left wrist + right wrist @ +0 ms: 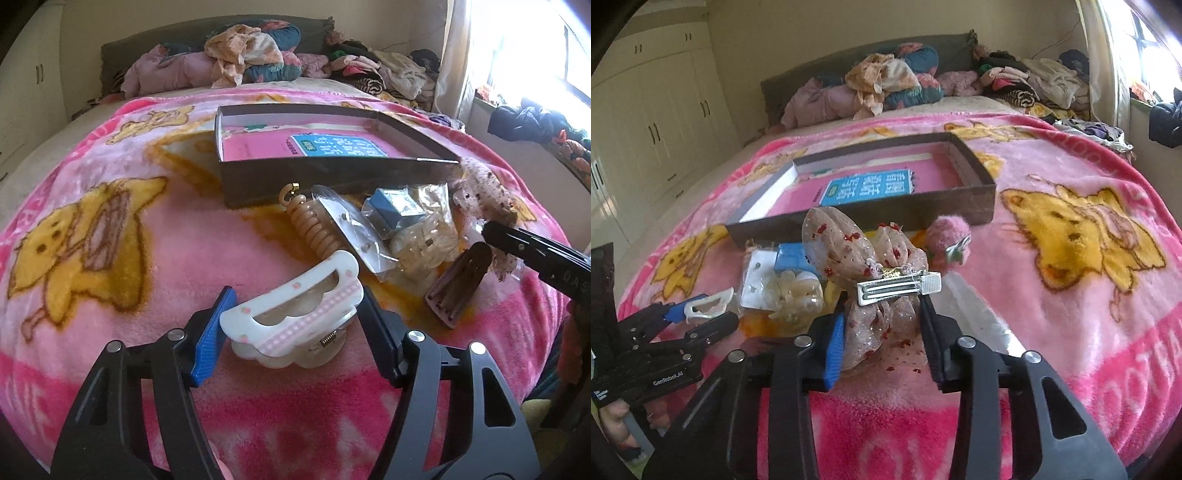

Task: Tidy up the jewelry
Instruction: 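Reach the left tool to the white claw clip while the right tool reaches the bow clip, then grasp the white claw clip with the left tool while the right tool grasps the bow clip, then release the claw clip into the box while the right tool drops the bow clip there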

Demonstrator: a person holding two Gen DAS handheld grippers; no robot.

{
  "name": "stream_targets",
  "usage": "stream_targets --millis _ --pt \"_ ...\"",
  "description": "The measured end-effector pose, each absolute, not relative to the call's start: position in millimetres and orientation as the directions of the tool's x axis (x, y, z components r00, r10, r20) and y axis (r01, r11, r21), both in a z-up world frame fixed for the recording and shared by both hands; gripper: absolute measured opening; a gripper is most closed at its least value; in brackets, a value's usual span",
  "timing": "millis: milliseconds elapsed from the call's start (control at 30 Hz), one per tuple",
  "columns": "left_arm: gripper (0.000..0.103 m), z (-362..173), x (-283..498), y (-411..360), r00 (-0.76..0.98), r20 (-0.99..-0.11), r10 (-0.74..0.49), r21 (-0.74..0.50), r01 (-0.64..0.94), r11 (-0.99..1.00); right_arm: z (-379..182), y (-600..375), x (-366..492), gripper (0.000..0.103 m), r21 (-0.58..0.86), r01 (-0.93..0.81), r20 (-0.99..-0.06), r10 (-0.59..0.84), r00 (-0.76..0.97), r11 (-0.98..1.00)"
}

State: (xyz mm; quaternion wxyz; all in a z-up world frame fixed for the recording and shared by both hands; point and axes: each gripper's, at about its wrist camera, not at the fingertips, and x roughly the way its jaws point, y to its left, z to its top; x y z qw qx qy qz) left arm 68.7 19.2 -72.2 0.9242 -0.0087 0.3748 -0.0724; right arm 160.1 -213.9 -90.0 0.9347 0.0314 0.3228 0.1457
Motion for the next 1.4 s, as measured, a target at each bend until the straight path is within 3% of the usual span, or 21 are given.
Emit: stream_targets --millis 533,1400 --pt "0.057 -35 91 26 0.768 -0.629 -0.123 -0.072 0.099 0.992 -65 -241 156 0.032 0.167 -0.202 -0.531 0.261 0.806 0.965" --pt "0.057 -17 191 17 0.817 -0.569 -0.092 -0.079 0.057 0.995 -39 -237 225 0.033 0.141 -0.189 -0.525 0.235 0.818 0.972"
